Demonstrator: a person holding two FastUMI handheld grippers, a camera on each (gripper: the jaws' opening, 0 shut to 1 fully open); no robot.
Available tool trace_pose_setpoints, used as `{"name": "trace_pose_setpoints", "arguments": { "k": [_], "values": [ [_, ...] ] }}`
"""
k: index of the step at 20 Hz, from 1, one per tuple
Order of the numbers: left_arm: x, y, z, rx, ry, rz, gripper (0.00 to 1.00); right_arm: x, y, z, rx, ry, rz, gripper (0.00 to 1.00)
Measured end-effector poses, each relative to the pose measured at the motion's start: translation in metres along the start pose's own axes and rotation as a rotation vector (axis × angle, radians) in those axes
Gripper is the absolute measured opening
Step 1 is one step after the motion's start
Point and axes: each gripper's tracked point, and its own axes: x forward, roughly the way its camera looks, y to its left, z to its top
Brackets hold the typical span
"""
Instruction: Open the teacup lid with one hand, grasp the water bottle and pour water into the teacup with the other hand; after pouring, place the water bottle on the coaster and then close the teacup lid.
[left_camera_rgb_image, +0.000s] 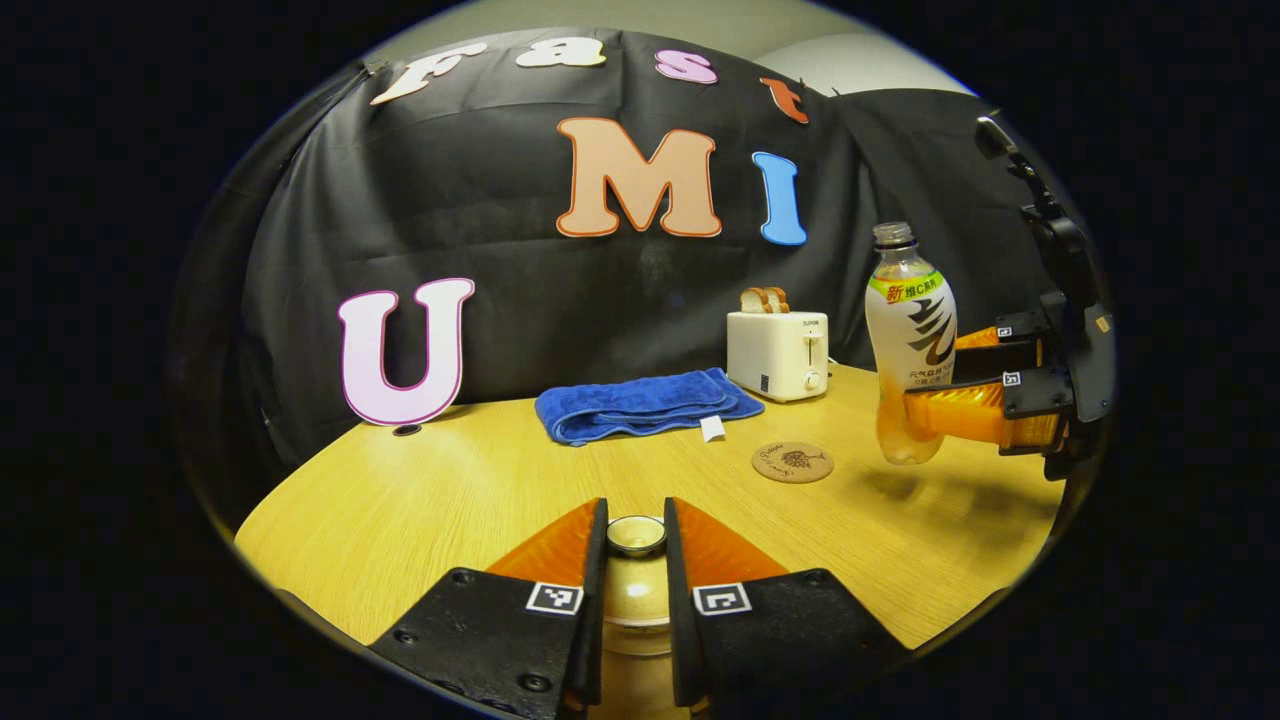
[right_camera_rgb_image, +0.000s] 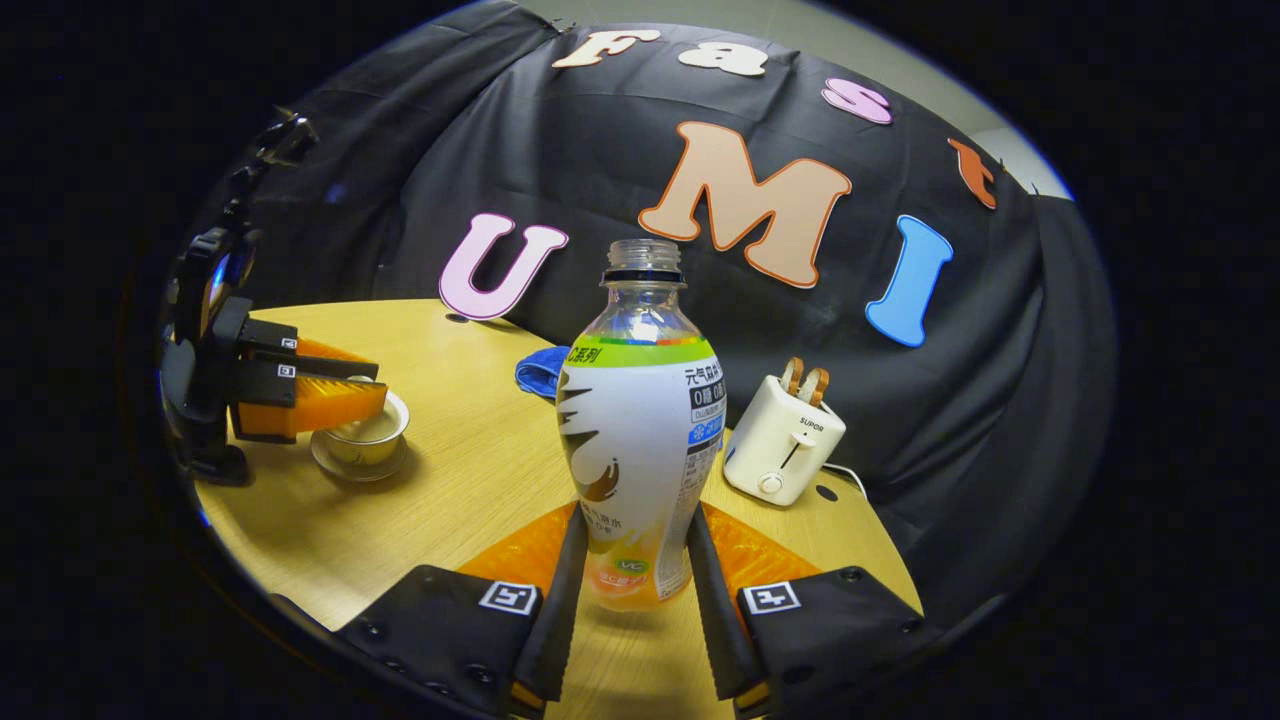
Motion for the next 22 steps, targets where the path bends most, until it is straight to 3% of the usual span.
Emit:
{"name": "trace_pose_setpoints", "arguments": {
  "k": [3, 4, 5, 9, 22],
  "values": [
    [-0.001, -0.003, -0.002, -0.006, -0.006, -0.010, 0.31, 0.005, 0.003, 0.003, 0.042, -0.006, 0.005, 0.59],
    [-0.003, -0.005, 0.000, -0.007, -0.016, -0.014, 0.39, 0.006, 0.004, 0.004, 0.056, -0.010, 0.006, 0.60],
    [-0.005, -0.005, 0.003, -0.007, -0.028, -0.015, 0.53, 0.009, 0.004, 0.005, 0.068, -0.012, 0.001, 0.60],
    [-0.010, 0.000, 0.016, 0.005, -0.078, 0.010, 0.90, 0.021, 0.003, 0.014, 0.127, -0.044, -0.027, 0.64],
    [-0.053, 0.018, 0.042, 0.011, -0.170, 0.063, 0.92, 0.074, 0.013, 0.017, 0.354, -0.051, -0.033, 0.63]
  ]
}}
